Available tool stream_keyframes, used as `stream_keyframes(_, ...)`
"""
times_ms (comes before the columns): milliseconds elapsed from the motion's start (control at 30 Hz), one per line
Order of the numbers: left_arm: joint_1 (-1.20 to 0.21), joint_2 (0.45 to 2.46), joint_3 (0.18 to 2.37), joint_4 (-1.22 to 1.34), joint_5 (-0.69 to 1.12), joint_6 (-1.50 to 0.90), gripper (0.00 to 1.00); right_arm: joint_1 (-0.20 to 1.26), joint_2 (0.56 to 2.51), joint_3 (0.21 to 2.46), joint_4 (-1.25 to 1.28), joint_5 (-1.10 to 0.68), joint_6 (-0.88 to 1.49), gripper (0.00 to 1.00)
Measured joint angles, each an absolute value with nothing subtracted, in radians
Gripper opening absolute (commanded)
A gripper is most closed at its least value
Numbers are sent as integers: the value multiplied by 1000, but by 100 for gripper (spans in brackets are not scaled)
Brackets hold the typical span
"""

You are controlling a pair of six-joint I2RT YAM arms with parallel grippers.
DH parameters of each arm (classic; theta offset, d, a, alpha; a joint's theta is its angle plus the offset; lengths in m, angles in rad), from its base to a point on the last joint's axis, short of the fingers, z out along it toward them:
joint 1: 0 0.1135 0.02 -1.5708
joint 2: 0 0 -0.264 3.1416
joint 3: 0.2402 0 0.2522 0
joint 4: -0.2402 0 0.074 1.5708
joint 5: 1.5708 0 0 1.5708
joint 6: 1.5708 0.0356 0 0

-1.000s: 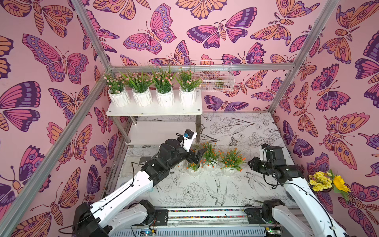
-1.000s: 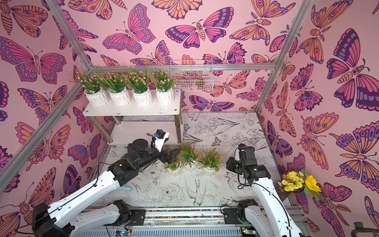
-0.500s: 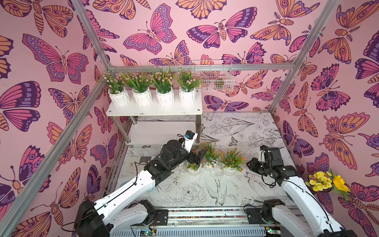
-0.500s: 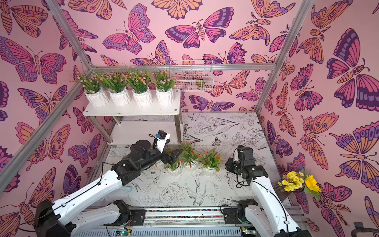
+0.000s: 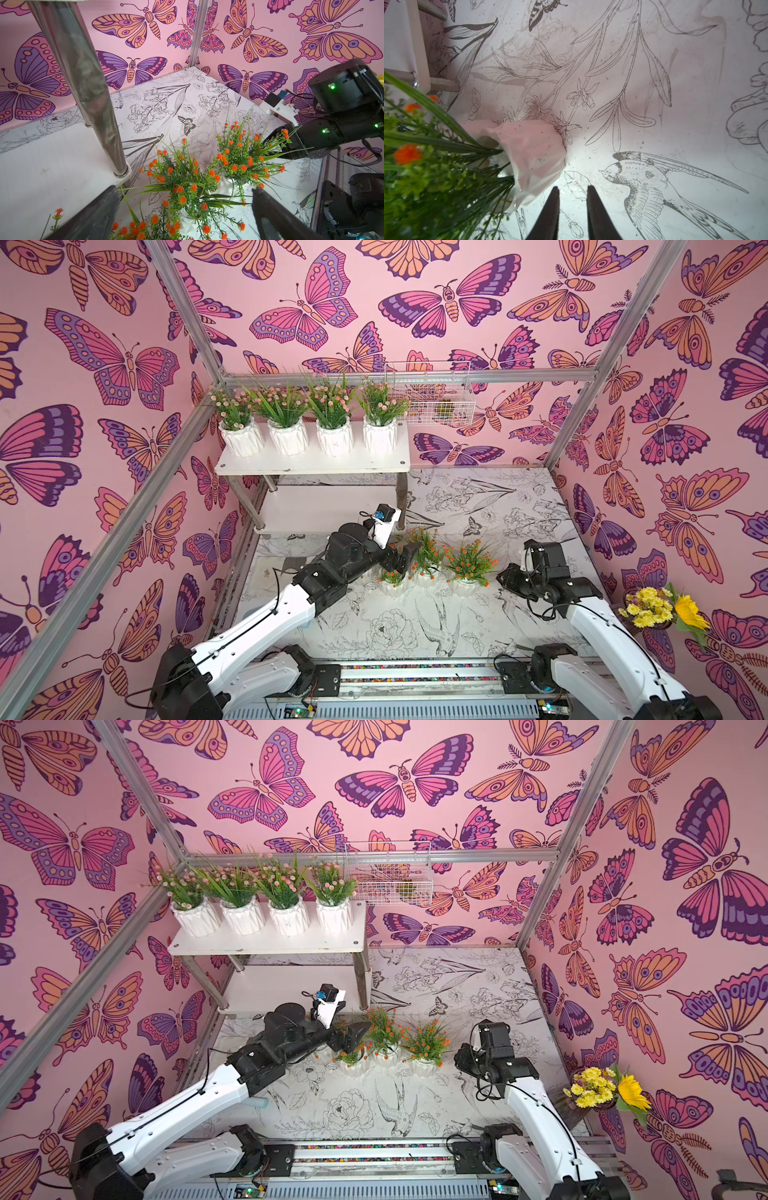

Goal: Place the baby's breath potted plants on the rack by color
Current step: Pick up the baby's breath potted plant from the center of the board.

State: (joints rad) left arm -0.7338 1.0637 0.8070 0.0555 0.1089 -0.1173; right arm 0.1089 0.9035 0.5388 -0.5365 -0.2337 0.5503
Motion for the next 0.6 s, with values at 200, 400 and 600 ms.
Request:
stream_keyframes(200, -734, 1070, 806, 56, 110, -118, 100, 108, 939, 530, -485, -294, 551, 26)
stream_keyframes(400, -734, 1070, 805, 56, 110, -118, 100, 108, 969, 548, -459, -332, 546, 25)
stream_keyframes(600, -734, 1070, 805, 56, 109, -119, 100, 133, 969, 598, -461, -330, 520, 25)
